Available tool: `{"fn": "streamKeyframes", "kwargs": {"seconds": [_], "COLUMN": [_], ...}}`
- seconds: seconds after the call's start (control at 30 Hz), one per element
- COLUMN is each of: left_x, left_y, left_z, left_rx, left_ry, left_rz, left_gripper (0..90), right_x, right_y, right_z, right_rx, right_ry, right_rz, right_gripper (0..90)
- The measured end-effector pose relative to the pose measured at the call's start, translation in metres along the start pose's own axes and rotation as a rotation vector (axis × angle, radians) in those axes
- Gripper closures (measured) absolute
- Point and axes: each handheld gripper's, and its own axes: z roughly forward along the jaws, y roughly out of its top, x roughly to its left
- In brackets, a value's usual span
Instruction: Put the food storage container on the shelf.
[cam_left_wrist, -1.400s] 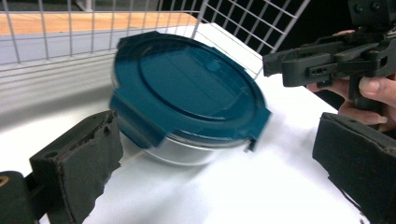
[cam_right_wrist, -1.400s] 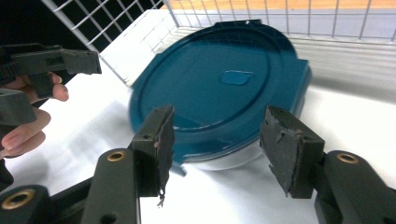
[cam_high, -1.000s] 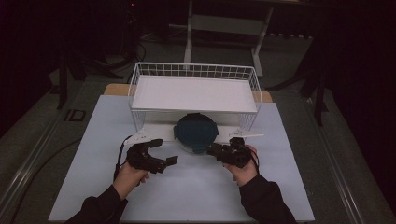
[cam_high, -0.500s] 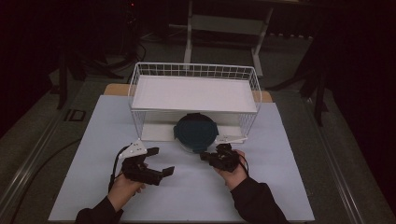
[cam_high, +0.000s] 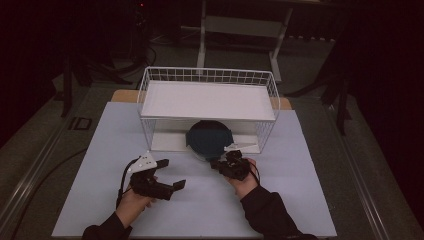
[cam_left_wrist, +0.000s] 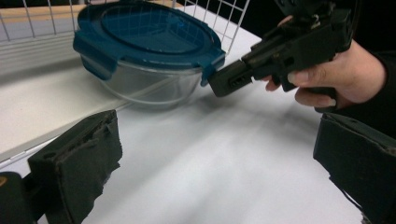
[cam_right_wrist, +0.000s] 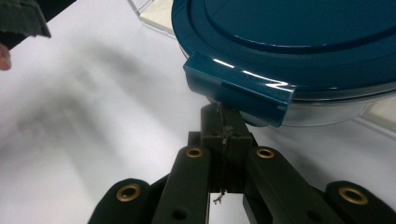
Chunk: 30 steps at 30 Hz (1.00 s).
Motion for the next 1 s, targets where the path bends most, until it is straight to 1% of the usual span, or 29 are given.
{"fn": "streamKeyframes", "kwargs": {"seconds": [0.07,0.2,0.3,0.37,0.53,0.7,0.93,1.0], "left_x": [0.0,0.0,0.0,0.0,-0.001,0.0,0.0,0.0], "left_y": [0.0,-0.001,-0.002,-0.002,-0.002,-0.002,-0.003,-0.003], "left_z": [0.001,0.002,0.002,0.002,0.002,0.002,0.002,0.002], "left_rx": [0.003,0.004,0.003,0.001,-0.002,-0.001,-0.002,-0.002], "left_ry": [-0.001,0.002,0.002,0.001,0.001,0.002,0.001,0.001], "left_rz": [0.001,0.001,0.0,0.001,0.012,0.013,0.013,0.013], "left_gripper": [1.0,1.0,1.0,1.0,1.0,1.0,1.0,1.0], "right_x": [-0.002,-0.004,-0.006,-0.008,-0.011,-0.013,-0.018,-0.019], "right_y": [0.002,0.008,0.011,0.013,0.02,0.024,0.028,0.029], "right_z": [0.003,0.008,0.012,0.015,0.023,0.028,0.032,0.034], "right_rx": [-0.007,-0.015,-0.025,-0.035,-0.051,-0.061,-0.078,-0.076], "right_ry": [-0.003,-0.019,-0.017,-0.02,-0.048,-0.055,-0.078,-0.063], "right_rz": [0.013,0.011,0.008,0.018,0.016,0.01,0.026,0.031], "right_gripper": [89.7,89.6,89.7,89.7,89.6,89.7,89.8,89.8]}}
